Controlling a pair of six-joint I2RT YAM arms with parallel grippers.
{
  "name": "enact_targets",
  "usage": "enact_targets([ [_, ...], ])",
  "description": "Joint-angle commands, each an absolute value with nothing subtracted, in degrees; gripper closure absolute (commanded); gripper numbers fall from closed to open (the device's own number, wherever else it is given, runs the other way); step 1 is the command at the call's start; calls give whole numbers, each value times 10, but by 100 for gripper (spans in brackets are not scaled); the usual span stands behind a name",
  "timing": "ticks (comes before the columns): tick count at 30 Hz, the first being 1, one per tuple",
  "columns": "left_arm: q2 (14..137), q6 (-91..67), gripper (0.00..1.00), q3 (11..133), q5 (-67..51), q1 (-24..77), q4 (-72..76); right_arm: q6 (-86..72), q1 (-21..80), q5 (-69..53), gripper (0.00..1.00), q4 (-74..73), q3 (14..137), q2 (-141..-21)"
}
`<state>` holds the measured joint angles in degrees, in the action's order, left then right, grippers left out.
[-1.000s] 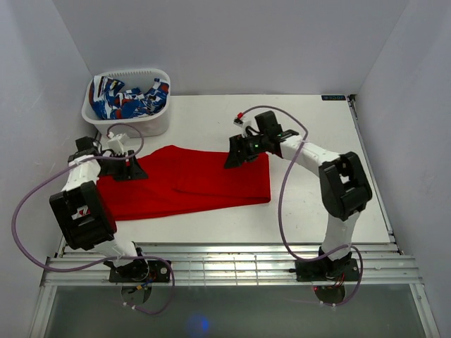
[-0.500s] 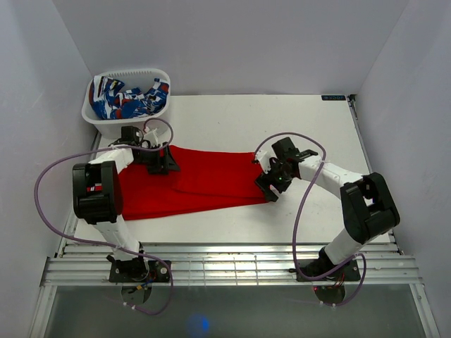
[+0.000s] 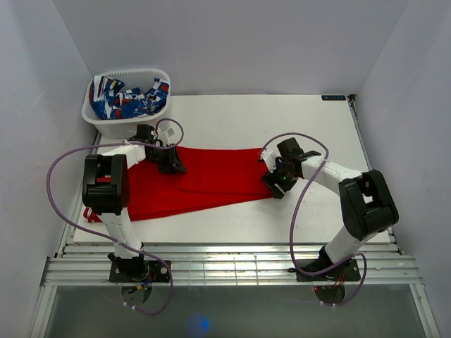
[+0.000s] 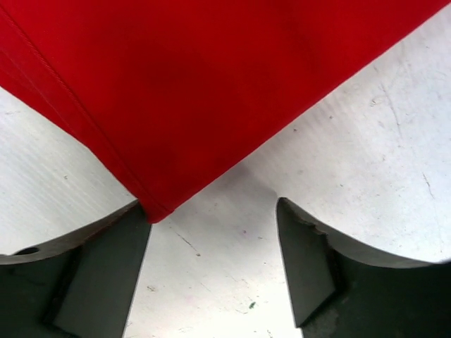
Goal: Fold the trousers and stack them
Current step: Fold the trousers
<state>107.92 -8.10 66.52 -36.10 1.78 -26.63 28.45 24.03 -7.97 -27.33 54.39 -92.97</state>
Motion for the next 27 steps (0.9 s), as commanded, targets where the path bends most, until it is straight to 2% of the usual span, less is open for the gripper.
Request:
enact_targets([
  [1,1073,-101,62,692,-385,18,-294,267,223,-57,27,-245,541,-933],
  [3,1070,-105,70,699,-395,18,-316,257,215,-56,30,-238,541,-933],
  [7,1052,-116,100,702,-428,18,-350,243,208,-42,37,-225,533,-926],
  [13,1023,-156,100,656,-545,17,-381,230,202,-33,40,-221,519,-918],
  [16,1007,-169,100,626,-569,17,-376,227,195,-32,35,-220,518,-914],
  [20,995,-169,100,563,-542,17,-364,226,180,-36,39,-214,517,-907],
  [21,996,-166,100,557,-533,17,-360,226,176,-38,46,-215,519,-907],
  [24,1003,-144,99,569,-479,10,-352,231,170,-41,55,-219,523,-909],
  [27,997,-135,95,591,-448,1,-324,237,162,-76,52,-229,526,-906],
])
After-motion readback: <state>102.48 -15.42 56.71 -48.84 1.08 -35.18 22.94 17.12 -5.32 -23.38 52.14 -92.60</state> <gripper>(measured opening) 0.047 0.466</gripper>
